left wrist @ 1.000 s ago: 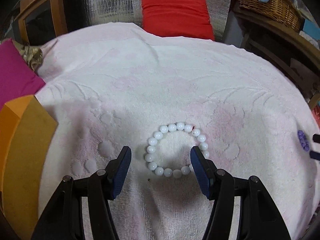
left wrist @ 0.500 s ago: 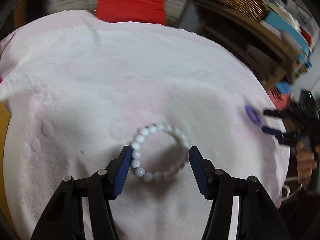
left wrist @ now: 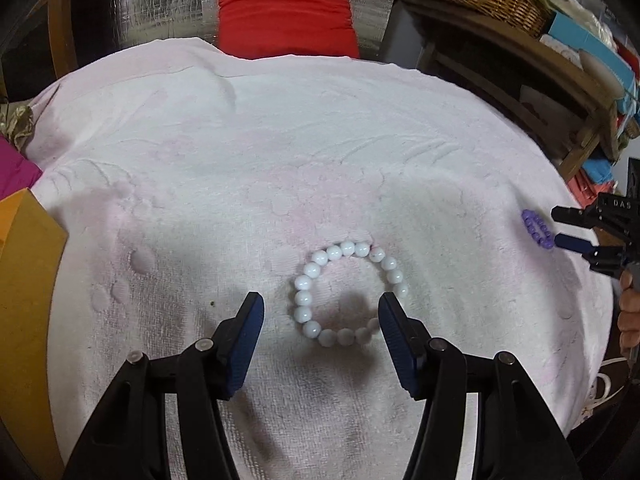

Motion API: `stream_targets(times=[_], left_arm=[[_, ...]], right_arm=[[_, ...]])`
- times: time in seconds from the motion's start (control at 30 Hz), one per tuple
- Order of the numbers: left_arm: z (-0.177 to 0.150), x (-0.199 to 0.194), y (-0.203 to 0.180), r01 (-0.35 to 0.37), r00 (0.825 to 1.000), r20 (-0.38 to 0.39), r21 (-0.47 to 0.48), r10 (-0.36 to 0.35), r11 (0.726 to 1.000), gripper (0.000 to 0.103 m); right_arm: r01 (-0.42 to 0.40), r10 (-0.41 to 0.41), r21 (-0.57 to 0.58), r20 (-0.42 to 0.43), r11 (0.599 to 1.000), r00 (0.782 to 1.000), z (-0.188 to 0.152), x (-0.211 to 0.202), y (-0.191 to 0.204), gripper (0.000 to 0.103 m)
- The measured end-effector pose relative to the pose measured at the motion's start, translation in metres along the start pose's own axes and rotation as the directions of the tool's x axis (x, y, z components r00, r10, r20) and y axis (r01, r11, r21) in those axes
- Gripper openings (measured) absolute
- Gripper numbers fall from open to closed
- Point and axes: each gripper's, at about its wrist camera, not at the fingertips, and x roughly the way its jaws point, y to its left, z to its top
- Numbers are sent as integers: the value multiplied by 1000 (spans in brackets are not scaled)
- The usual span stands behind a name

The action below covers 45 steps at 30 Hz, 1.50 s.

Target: Organize jewelry

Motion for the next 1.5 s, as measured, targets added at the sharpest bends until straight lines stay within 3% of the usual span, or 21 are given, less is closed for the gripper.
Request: stream_targets(times=[0.07, 0.3, 0.43, 0.57, 0.8, 0.93, 1.1, 1.17, 1.2, 1.23, 1.43, 1.5], left_arm=[[-3, -3, -1, -15, 1000, 3, 0, 15, 1000, 61], [-8, -5, -14, 3, 1000, -23, 57, -2, 998, 61], [-15, -3, -22, 0, 999, -45, 111, 5, 994, 54], [-19, -10, -20, 14, 999, -40, 110, -10, 994, 37], [-21, -20, -5, -15, 1000, -13, 90, 16, 996, 36], [-18, -28, -1, -13, 1000, 25, 67, 11, 998, 37], [-13, -18, -10, -25, 1000, 7, 57, 25, 998, 37], [-10, -13, -13, -54, 998, 15, 61, 53, 997, 43], [-8, -10, -15, -70, 997, 19, 62, 69, 996, 48], [-7, -8, -16, -82, 996, 22, 55, 81, 995, 54], [0, 5, -13, -99, 995, 27, -14, 99, 995, 55], [2, 9, -13, -90, 996, 25, -32, 91, 995, 55]], right_arm=[[33, -32, -31, 21, 999, 999, 3, 5, 5, 38], [177, -165, -150, 86, 973, 983, 0, 21, 25, 29], [136, -126, -225, 60, 965, 990, -11, 24, 38, 24], [64, -66, -279, 4, 958, 998, -26, 26, 56, 23], [-27, -9, -345, -102, 938, 995, -54, 24, 77, 23], [-22, -15, -305, -119, 952, 993, -52, 19, 71, 24], [10, -21, -263, -40, 965, 999, -36, 11, 64, 29], [12, -17, -242, -17, 970, 1000, -29, 14, 63, 55], [15, -17, -238, -8, 971, 1000, -26, 17, 64, 60], [23, -23, -240, 1, 970, 1000, -24, 20, 66, 61], [97, -79, -336, 65, 937, 995, -27, 42, 89, 61], [159, -123, -395, 115, 905, 986, -33, 47, 96, 49]])
